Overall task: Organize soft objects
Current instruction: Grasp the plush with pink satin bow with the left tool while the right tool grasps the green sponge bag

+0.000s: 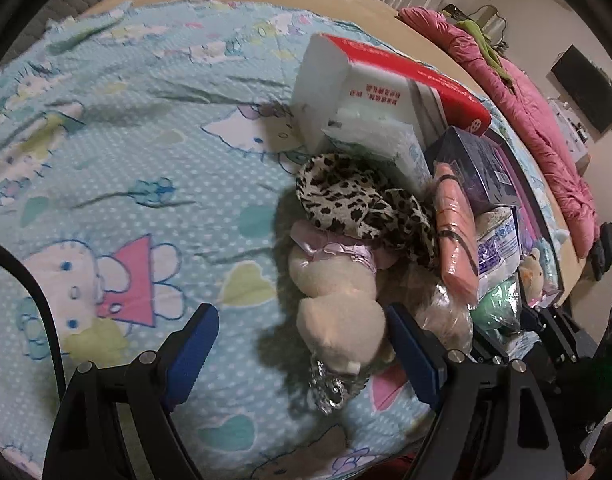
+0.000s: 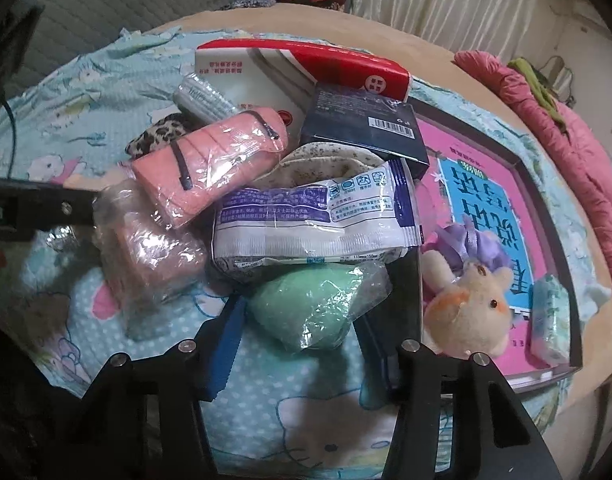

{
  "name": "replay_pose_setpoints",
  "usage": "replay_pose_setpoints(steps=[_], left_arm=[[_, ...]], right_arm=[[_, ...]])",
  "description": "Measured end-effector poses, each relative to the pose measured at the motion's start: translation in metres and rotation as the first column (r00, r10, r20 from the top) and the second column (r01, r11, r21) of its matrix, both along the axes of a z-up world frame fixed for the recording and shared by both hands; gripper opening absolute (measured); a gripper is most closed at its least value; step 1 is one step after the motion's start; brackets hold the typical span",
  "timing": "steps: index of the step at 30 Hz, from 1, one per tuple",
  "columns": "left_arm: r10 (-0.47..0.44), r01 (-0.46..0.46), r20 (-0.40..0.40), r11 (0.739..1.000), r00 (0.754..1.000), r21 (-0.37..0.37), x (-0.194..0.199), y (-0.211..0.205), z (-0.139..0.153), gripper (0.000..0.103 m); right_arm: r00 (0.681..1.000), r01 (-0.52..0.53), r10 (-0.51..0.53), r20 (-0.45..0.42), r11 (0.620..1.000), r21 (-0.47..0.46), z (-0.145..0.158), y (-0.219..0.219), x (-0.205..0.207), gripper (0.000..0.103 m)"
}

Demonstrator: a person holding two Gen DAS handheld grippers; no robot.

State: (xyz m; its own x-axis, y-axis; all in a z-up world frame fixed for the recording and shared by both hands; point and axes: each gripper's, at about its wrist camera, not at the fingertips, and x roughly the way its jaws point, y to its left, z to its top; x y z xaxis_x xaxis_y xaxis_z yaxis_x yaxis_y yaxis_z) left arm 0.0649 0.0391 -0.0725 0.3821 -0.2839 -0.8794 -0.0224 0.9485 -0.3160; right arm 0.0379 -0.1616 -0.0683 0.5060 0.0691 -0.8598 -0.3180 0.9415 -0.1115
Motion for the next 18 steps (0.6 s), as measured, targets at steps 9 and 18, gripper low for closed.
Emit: replay_pose_setpoints(steps=[9, 18], left_arm=[[-0.027, 0.027, 0.001, 0.992, 1.000, -0.125, 0.004, 0.002, -0.007, 0.038], [-0.004, 0.007, 0.034, 0.996, 0.999, -0.091, -0.013, 0.008, 0.011, 0.037]], right_arm=[[0.999, 0.035, -0.030, -0.038, 0.988, 0.148, 0.012, -0.016, -0.006, 0.054], [0.998, 0.032, -0.018, -0.052, 0.958, 0.283, 0.035, -0.029, -0.019, 0.054]])
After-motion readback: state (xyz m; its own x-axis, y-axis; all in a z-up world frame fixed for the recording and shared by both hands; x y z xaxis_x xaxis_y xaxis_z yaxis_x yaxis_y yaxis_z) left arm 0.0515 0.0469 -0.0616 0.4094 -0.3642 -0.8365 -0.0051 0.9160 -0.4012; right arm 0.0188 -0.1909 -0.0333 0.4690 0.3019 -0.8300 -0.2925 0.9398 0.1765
